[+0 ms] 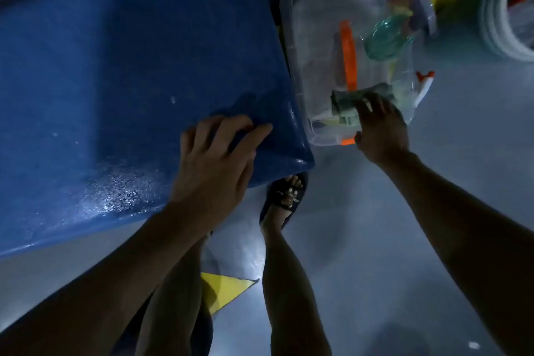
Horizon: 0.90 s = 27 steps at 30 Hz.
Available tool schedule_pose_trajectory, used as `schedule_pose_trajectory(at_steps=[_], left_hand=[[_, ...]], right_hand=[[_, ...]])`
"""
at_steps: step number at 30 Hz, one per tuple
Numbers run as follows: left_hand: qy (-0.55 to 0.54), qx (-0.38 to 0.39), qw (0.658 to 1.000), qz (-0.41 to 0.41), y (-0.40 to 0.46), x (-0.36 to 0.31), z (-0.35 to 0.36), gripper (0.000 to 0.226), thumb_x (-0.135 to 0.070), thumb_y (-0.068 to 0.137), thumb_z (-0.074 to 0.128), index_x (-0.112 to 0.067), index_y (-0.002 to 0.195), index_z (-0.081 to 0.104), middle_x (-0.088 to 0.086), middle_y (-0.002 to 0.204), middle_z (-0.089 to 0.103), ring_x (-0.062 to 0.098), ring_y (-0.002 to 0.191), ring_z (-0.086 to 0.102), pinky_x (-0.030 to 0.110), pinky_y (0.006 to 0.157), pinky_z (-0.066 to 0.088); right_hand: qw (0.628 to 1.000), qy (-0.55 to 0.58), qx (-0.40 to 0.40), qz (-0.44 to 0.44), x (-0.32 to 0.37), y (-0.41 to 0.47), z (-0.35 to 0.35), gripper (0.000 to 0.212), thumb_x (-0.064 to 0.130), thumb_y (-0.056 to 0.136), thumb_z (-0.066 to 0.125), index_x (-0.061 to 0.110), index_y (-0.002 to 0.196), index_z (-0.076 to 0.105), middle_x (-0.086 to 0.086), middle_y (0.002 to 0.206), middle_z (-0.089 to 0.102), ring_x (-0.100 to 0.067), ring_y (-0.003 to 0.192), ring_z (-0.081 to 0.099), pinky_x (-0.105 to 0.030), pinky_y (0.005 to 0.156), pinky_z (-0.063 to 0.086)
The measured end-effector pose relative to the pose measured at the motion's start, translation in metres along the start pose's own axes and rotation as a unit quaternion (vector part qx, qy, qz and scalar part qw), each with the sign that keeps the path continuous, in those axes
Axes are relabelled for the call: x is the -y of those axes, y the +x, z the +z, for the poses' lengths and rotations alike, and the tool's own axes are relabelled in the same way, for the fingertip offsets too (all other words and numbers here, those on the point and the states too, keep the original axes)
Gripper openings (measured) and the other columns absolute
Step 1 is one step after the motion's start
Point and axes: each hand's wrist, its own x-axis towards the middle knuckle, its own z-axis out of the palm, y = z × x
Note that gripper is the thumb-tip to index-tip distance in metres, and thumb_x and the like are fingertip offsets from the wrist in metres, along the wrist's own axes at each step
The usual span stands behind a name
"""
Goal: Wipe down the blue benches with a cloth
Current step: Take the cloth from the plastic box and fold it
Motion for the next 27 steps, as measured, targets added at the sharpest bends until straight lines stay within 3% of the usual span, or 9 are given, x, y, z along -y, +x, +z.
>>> schedule_pose_trajectory(at_steps=[4,11,15,18,21,24,27], left_hand=[[-0.001,-0.033,0.999,0.015,-0.002,0.002,0.004,0.049,-0.02,0.091,0.055,-0.029,0.14,0.049,-0.001,0.136,0.045,0.029,0.122,0.04,0.048,0.095,0.032],[0.009,-0.043,0.999,0.024,-0.001,0.009,0.013,0.05,-0.023,0.092,0.054,-0.032,0.14,0.048,-0.002,0.136,0.048,0.028,0.12,0.043,0.049,0.095,0.031],[0.006,-0.045,0.999,0.021,-0.002,0.008,0.014,0.05,-0.025,0.092,0.053,-0.033,0.141,0.048,-0.002,0.136,0.049,0.029,0.12,0.044,0.049,0.096,0.031],[0.003,-0.041,0.999,0.015,-0.003,0.006,0.01,0.049,-0.025,0.092,0.053,-0.033,0.14,0.049,0.0,0.136,0.051,0.029,0.121,0.044,0.048,0.096,0.03],[-0.007,-0.015,1.0,0.0,-0.002,0.002,0.0,0.049,-0.025,0.09,0.053,-0.032,0.138,0.05,0.0,0.135,0.051,0.028,0.121,0.043,0.049,0.097,0.031],[-0.013,0.023,1.0,-0.016,0.001,-0.004,-0.015,0.048,-0.027,0.089,0.054,-0.031,0.137,0.052,-0.001,0.134,0.05,0.026,0.121,0.043,0.047,0.098,0.03],[-0.077,0.052,0.995,-0.043,0.003,-0.012,-0.032,0.044,-0.026,0.089,0.059,-0.027,0.132,0.054,-0.003,0.131,0.05,0.021,0.12,0.044,0.039,0.099,0.03]], right_hand=[[0.998,-0.059,0.025,-0.006,-0.006,0.018,0.017,0.069,-0.004,0.07,0.067,0.009,0.136,0.05,-0.02,0.133,0.05,-0.04,0.12,0.048,-0.047,0.099,0.039],[0.992,-0.078,-0.096,-0.016,-0.01,0.043,0.033,0.04,-0.003,0.073,0.049,0.004,0.11,0.06,-0.02,0.1,0.058,-0.039,0.091,0.054,-0.046,0.075,0.038],[0.997,-0.032,-0.063,0.01,-0.011,0.049,0.034,0.039,-0.002,0.071,0.057,0.006,0.109,0.059,-0.019,0.093,0.058,-0.039,0.088,0.055,-0.045,0.075,0.04],[0.996,0.063,0.004,0.06,-0.009,0.039,0.027,0.036,0.005,0.076,0.061,0.014,0.11,0.056,-0.015,0.096,0.061,-0.038,0.089,0.059,-0.04,0.074,0.041],[0.972,0.201,0.059,0.103,-0.003,0.014,0.008,0.027,0.012,0.082,0.06,0.021,0.107,0.055,-0.01,0.101,0.065,-0.036,0.09,0.062,-0.039,0.073,0.05],[0.929,0.34,0.034,0.144,0.008,-0.025,-0.03,0.018,0.019,0.085,0.064,0.021,0.101,0.057,0.002,0.081,0.066,-0.022,0.073,0.063,-0.029,0.058,0.048],[0.85,0.498,-0.019,0.172,0.027,-0.067,-0.081,0.019,0.008,0.083,0.069,0.016,0.097,0.06,0.01,0.073,0.065,-0.005,0.065,0.061,-0.022,0.055,0.046]])
